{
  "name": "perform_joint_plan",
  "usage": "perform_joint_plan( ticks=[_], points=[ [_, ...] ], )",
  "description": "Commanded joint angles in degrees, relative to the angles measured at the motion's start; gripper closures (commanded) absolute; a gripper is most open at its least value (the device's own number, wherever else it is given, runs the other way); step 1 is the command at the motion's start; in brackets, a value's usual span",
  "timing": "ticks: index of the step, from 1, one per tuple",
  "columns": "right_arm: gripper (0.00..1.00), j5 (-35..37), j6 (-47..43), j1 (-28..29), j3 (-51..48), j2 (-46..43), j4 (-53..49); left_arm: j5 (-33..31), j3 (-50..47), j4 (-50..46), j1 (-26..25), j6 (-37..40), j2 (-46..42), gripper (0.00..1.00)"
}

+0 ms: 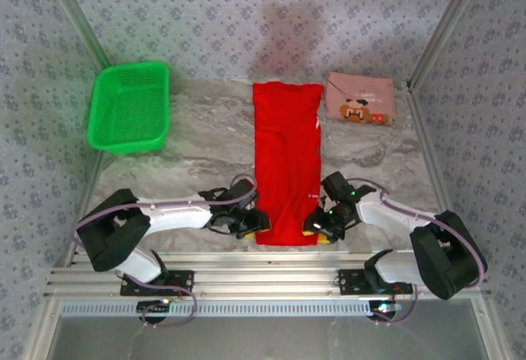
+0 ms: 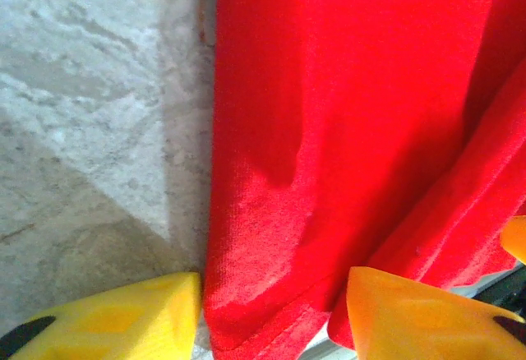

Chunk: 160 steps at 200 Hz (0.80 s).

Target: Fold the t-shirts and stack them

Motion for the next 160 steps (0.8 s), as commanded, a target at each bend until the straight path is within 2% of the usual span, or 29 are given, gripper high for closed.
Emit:
perform_joint_plan(
  ticks=[1, 21, 31, 73, 105, 160],
  points=[
    [0.55, 0.83, -0.43, 0.06, -0.36, 1.52, -1.84, -0.41, 0.48, 1.54, -1.32, -0.98, 3.05, 0.55],
    [0.57, 1.13, -0.11, 0.14, -0.45, 2.63, -0.87, -0.36, 0.72, 1.53, -1.32, -0.78, 3.60, 0.65],
    [0.62, 1.43, 0.04, 0.36, 0.06, 3.36, -0.68, -0.36, 1.07, 1.14, -1.32, -0.59, 3.69, 0.69],
    [1.00, 2.48, 0.76, 0.60, 2.01, 2.20, -1.52, -1.02, 2.33, -2.27, -1.34, 0.77, 1.37, 0.91],
    [1.00, 1.54, 2.16, 1.31, 3.27, -2.78, -4.79, -2.40, 2.62, -7.41, -1.31, 1.97, -4.40, 0.97],
    [1.00, 0.53, 6.49, 4.94, 1.81, -6.87, -8.21, -3.45, -0.18, -9.79, -3.18, -0.26, -9.76, 1.00]
  ],
)
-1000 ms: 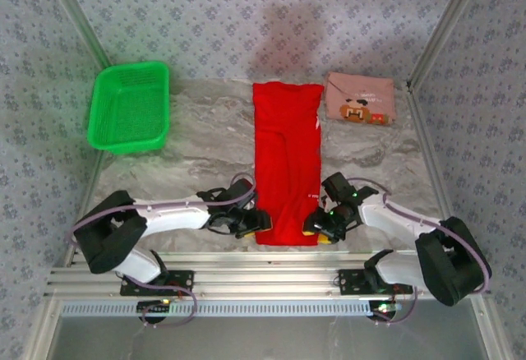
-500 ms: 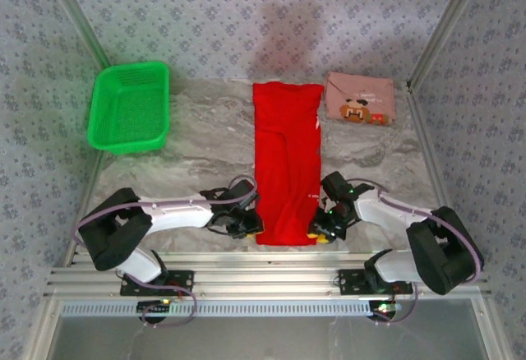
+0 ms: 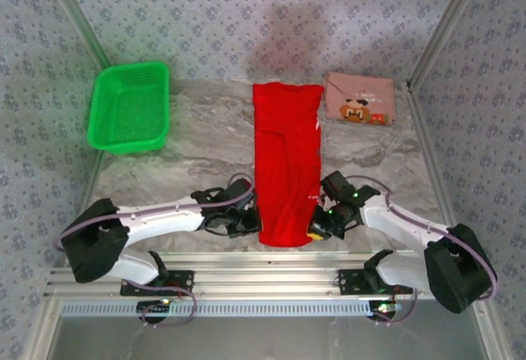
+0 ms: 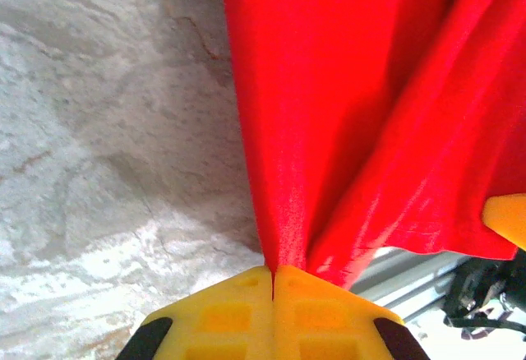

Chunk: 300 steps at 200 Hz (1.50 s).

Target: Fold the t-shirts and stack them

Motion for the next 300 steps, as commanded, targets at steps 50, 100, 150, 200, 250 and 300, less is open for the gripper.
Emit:
perform_joint_plan(
  ticks=[50, 100, 150, 200, 250, 300],
  points=[
    [1.00, -1.02, 2.30, 1.36, 4.17, -2.90, -10.28, -3.24, -0.46, -8.46, -0.49, -0.92, -7.31, 1.00],
    [1.00, -1.94, -4.08, -6.98, 15.33, 1.17, -14.13, -0.07, 6.56, -12.38, 10.37, 5.36, -9.87, 1.00],
    [1.00, -4.52, -14.30, -16.31, 30.77, 16.45, -15.11, 5.58, 19.71, -12.35, 19.81, 14.19, 0.86, 1.00],
    [1.00, -6.59, -23.11, -22.81, 48.11, 33.55, -17.54, 9.07, 32.48, -12.30, 29.27, 19.15, 12.27, 1.00],
    [1.00, -4.82, -28.96, -25.85, 64.99, 47.94, -24.58, 12.67, 44.29, -12.75, 33.60, 21.60, 24.84, 1.00],
    [1.00, -3.15, -30.59, -27.90, 74.74, 57.45, -27.61, 13.78, 54.67, -14.77, 34.62, 23.33, 35.98, 1.00]
  ],
)
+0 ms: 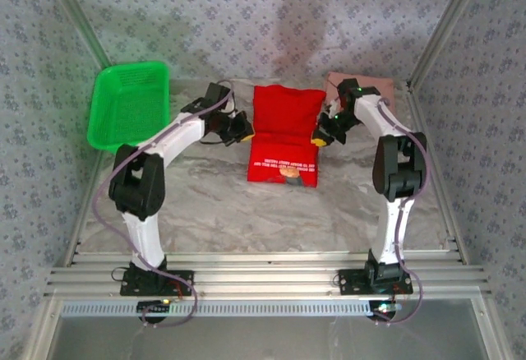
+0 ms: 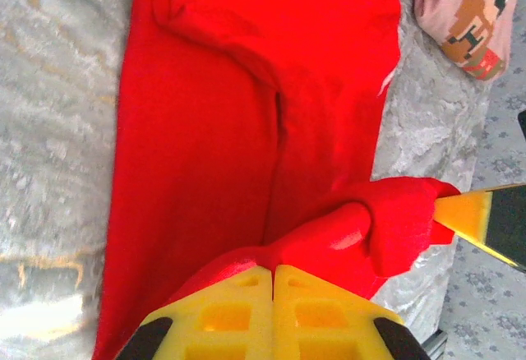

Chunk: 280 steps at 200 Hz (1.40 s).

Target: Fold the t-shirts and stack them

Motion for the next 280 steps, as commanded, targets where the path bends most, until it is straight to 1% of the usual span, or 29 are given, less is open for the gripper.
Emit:
perform_joint_plan(
  ticks=[1, 35, 43, 53, 62, 70, 80, 88, 95, 113, 133, 143, 156, 172, 183, 193, 230, 256, 270, 280],
  points=[
    [1.00, 2.93, -2.59, -1.66, 5.12, 4.19, -5.30, 0.72, 5.32, -2.83, 1.24, 2.28, 3.68, 1.00],
    [1.00, 2.85, -2.31, -2.59, 10.30, 9.68, -5.63, 0.77, 12.34, -5.32, 1.84, 3.87, 10.36, 1.00],
    [0.92, 2.97, -2.21, -2.61, 11.77, 11.12, -5.72, 1.26, 13.85, -5.12, 2.01, 3.89, 11.83, 0.99],
    [0.80, 2.79, -1.67, -2.74, 13.05, 12.39, -5.35, 2.36, 14.92, -3.94, 2.20, 3.56, 13.02, 0.88],
    [0.72, 2.61, -1.31, -3.05, 13.77, 12.48, -4.12, 2.85, 15.79, -3.37, 2.45, 2.98, 13.09, 0.80],
    [0.65, 2.59, -0.98, -3.08, 13.75, 11.03, -2.89, 2.84, 15.93, -2.84, 2.82, 2.83, 11.92, 0.71],
    [0.57, 4.14, -0.99, -3.14, 12.92, 7.50, -1.52, 1.93, 14.88, -2.34, 3.39, 3.08, 9.04, 0.57],
    [0.52, 5.48, -0.99, -3.18, 11.15, 3.91, -1.09, 1.00, 13.10, -2.27, 4.10, 3.13, 6.04, 0.48],
    [0.49, 6.23, -0.82, -3.35, 8.89, 0.45, -0.82, 0.61, 10.55, -1.90, 4.94, 2.74, 3.09, 0.43],
    [0.46, 5.69, -0.73, -3.62, -0.68, -8.61, 0.54, 2.00, 0.67, 0.07, 6.34, 1.47, -4.53, 0.36],
    [0.46, 3.95, 1.19, -2.58, -15.77, -17.33, 4.78, 4.13, -11.02, 1.67, 5.20, 1.40, -10.60, 0.35],
    [0.46, 1.36, 3.02, -1.74, -23.57, -20.82, 9.02, 4.66, -17.08, 3.73, 4.41, 0.77, -12.64, 0.35],
    [0.46, -0.21, 5.60, -0.21, -32.18, -23.76, 15.42, 6.96, -24.68, 8.90, 3.53, -1.86, -13.92, 0.37],
    [0.48, -1.60, 8.86, 1.21, -39.14, -24.86, 21.05, 7.16, -29.64, 11.71, 1.80, -3.14, -14.14, 0.40],
    [0.49, -1.90, 10.48, 2.21, -41.50, -24.80, 25.16, 7.11, -30.82, 13.24, 0.55, -3.26, -13.68, 0.41],
    [0.49, -0.96, 10.92, 2.97, -42.16, -24.02, 25.99, 6.84, -30.73, 13.46, -0.19, -3.28, -12.53, 0.41],
    [0.49, -0.96, 14.56, 3.86, -44.71, -20.76, 31.43, 6.07, -31.54, 18.79, -0.58, -6.80, -9.35, 0.40],
    [0.50, -0.92, 15.52, 4.13, -44.34, -18.89, 32.86, 5.43, -30.40, 21.58, -1.60, -8.15, -7.00, 0.40],
    [0.50, -1.21, 15.16, 4.16, -43.28, -19.14, 31.44, 5.34, -29.37, 21.64, -1.84, -8.37, -5.88, 0.42],
    [0.50, -0.68, 14.50, 4.20, -42.43, -20.40, 29.64, 4.93, -29.25, 21.61, -1.35, -8.55, -6.96, 0.42]
  ],
)
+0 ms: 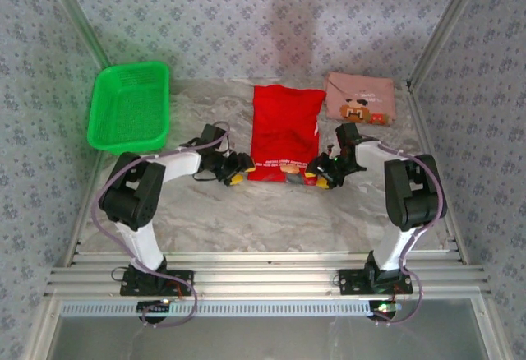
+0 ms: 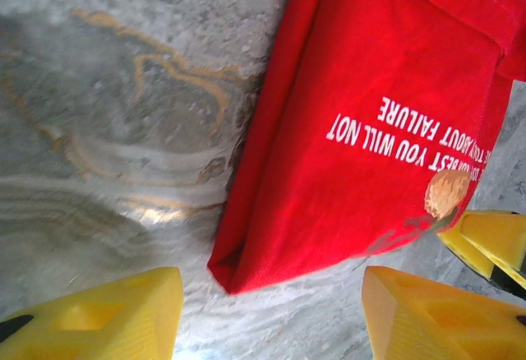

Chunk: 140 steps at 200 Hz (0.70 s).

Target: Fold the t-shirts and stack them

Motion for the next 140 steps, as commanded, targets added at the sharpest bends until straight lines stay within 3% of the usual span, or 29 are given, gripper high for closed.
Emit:
perform_joint_plan(
  ticks=[1, 30, 60, 111, 140],
  points=[
    [0.50, -0.60, 0.55, 0.45, 1.66, -0.74, -1.54, -0.46, 1.87, 2.41, -0.04, -1.47, 0.22, 0.42],
    [0.49, 0.10, -2.74, -0.15, 5.50, -2.42, -7.09, -3.12, 8.06, -5.46, 0.51, 2.32, -0.88, 0.46],
    [0.52, -0.76, -2.13, -0.38, 8.84, 0.01, -6.46, -2.64, 12.80, -6.77, 0.43, 2.69, 3.41, 0.57],
    [0.78, -2.54, -1.09, -0.28, 16.71, 9.52, -2.89, -2.10, 22.04, -7.79, -0.17, 2.16, 11.47, 0.70],
    [0.84, -2.33, -1.09, -0.46, 21.33, 14.88, -2.91, -1.88, 26.93, -7.73, -0.19, 1.10, 16.85, 0.75]
  ],
)
